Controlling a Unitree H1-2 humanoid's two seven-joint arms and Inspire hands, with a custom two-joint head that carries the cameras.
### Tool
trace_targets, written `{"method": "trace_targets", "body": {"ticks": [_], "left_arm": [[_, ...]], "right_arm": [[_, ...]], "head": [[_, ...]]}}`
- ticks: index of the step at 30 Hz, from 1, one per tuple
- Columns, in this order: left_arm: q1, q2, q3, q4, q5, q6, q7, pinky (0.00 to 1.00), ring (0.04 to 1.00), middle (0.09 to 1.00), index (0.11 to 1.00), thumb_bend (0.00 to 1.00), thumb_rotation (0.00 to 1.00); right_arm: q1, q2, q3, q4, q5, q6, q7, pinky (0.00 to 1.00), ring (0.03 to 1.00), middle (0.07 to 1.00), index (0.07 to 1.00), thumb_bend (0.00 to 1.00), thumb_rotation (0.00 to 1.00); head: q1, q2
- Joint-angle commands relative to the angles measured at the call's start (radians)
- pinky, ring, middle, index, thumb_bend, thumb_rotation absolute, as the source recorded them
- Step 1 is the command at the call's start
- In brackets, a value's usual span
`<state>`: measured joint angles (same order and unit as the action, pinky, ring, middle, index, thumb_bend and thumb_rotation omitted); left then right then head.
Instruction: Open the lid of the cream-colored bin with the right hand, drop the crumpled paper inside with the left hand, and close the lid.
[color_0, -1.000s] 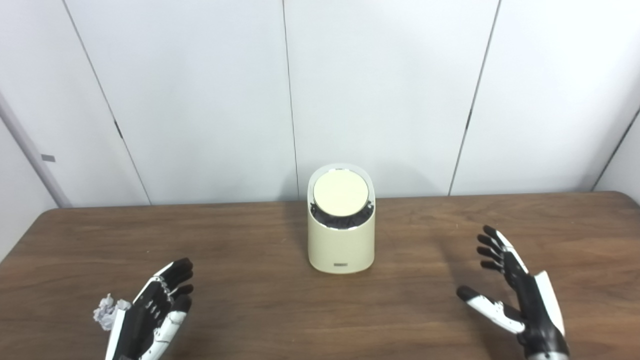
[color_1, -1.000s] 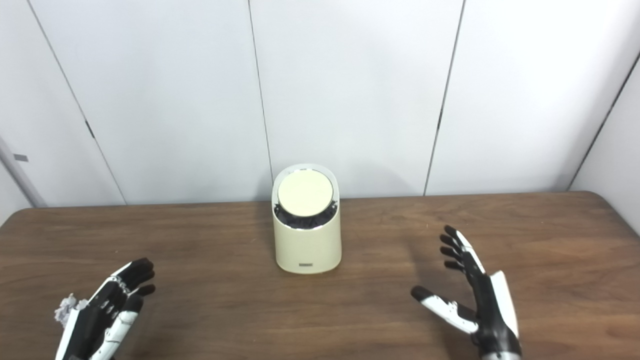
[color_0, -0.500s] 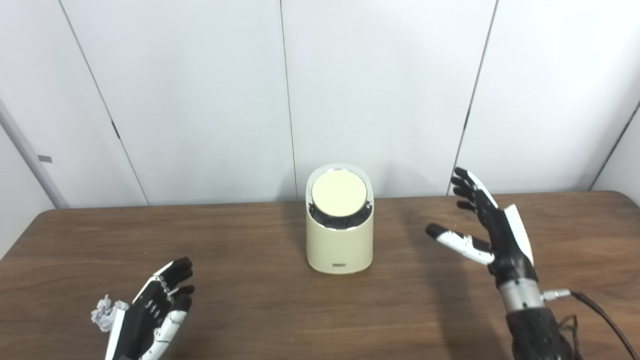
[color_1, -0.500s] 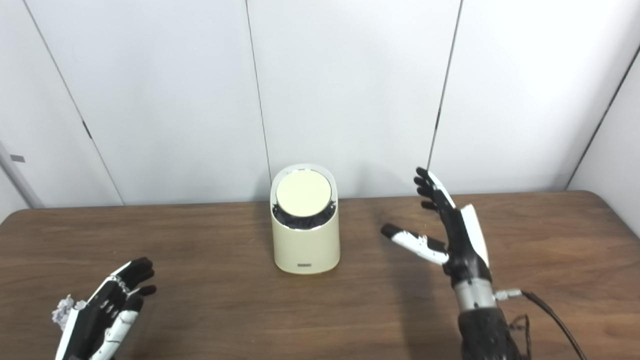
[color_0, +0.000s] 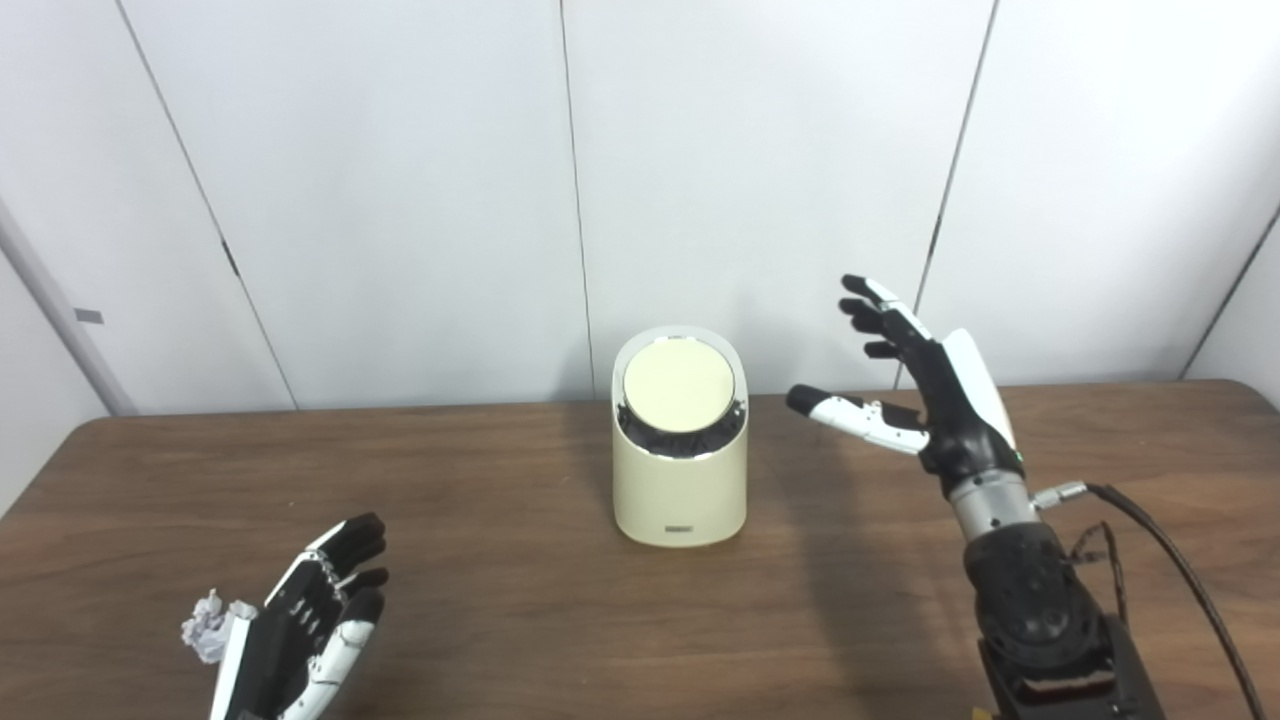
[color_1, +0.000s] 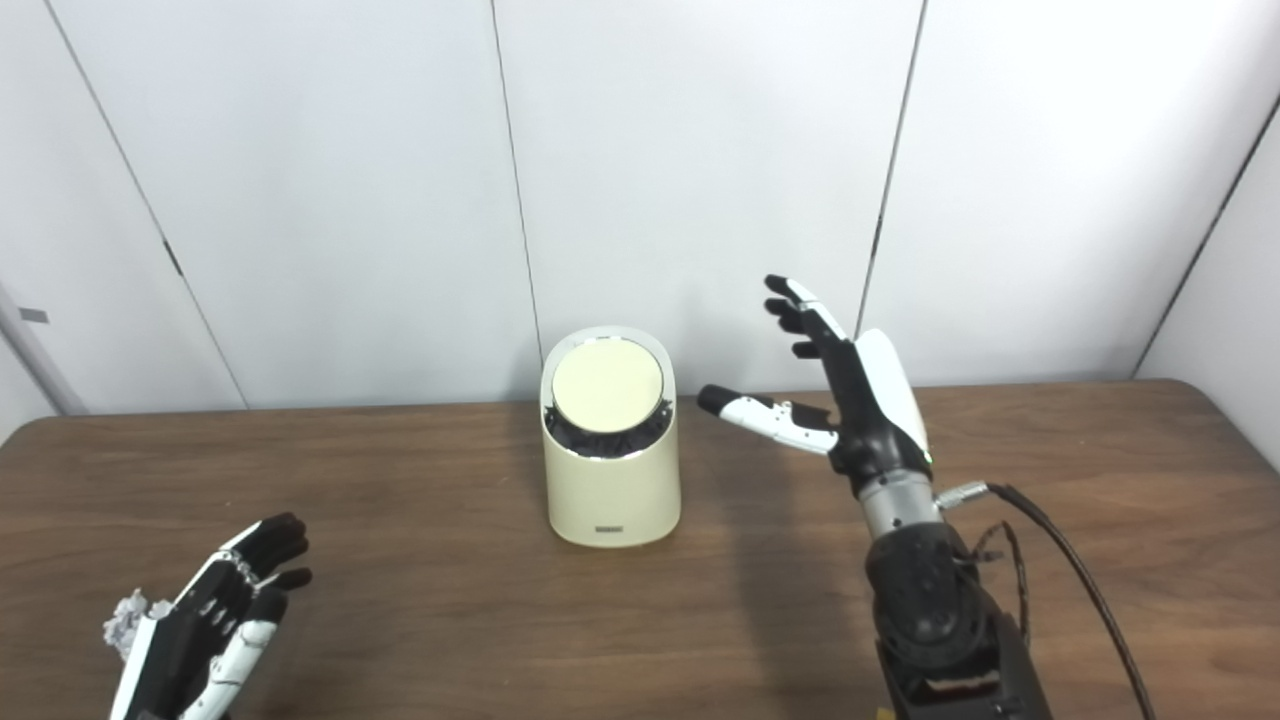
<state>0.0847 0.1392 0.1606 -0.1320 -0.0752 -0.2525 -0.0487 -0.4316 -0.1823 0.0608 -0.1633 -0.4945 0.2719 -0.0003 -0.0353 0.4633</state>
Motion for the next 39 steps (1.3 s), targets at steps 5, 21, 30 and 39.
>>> {"method": "trace_targets", "body": {"ticks": [5, 21, 30, 39], "left_arm": [[-0.025, 0.007, -0.002, -0.013, 0.015, -0.032, 0.009, 0.76, 0.831, 0.830, 0.813, 0.70, 0.59], [-0.022, 0.002, -0.007, -0.020, 0.016, -0.033, 0.010, 0.76, 0.834, 0.833, 0.814, 0.70, 0.59], [-0.025, -0.002, -0.008, -0.010, 0.027, -0.045, 0.014, 0.75, 0.831, 0.832, 0.809, 0.72, 0.59], [-0.023, -0.008, -0.010, -0.024, 0.038, -0.035, 0.018, 0.73, 0.823, 0.824, 0.803, 0.73, 0.60]], "right_arm": [[-0.117, -0.005, 0.034, 0.043, -0.043, 0.020, 0.006, 0.68, 0.796, 0.844, 0.874, 1.00, 0.56], [-0.233, -0.012, 0.142, 0.086, -0.212, 0.193, 0.079, 0.62, 0.792, 0.871, 0.899, 1.00, 0.48], [-0.277, 0.000, 0.186, 0.153, -0.317, 0.195, 0.100, 0.66, 0.817, 0.890, 0.877, 1.00, 0.41], [-0.320, -0.012, 0.254, 0.234, -0.374, 0.176, 0.095, 0.79, 0.837, 0.878, 0.897, 1.00, 0.44]], "head": [[0.003, -0.004], [0.010, -0.001], [0.014, -0.001], [0.019, 0.003]]}}
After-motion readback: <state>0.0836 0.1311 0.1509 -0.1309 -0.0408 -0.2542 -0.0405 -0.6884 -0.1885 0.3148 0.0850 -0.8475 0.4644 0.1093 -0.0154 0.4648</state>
